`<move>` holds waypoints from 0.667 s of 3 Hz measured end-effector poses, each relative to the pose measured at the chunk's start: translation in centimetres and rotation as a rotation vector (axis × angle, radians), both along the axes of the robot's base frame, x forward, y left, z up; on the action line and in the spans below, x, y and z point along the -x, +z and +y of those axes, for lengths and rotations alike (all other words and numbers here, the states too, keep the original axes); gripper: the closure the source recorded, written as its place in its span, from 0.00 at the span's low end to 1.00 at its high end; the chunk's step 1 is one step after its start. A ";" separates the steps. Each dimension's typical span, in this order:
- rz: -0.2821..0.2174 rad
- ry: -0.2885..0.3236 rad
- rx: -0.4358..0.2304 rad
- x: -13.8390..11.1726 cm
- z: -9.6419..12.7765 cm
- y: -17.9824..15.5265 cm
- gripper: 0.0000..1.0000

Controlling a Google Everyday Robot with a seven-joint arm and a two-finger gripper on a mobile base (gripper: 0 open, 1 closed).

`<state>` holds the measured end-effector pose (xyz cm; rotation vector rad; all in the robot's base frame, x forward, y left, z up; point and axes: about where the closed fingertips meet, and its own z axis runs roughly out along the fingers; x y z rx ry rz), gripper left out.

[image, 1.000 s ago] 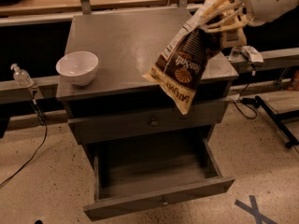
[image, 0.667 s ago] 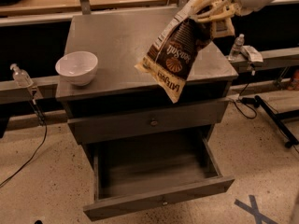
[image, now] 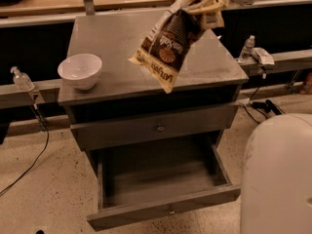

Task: Pick brown chip bag from middle drawer and place on counter

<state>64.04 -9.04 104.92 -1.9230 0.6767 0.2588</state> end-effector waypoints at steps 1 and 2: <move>0.000 0.017 -0.032 -1.7 1.6 -0.5 1.00; -0.015 0.032 -0.004 -2.1 3.2 -0.5 0.83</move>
Offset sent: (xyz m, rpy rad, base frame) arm 0.0455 0.0168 0.0202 -0.1005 -0.0031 0.1087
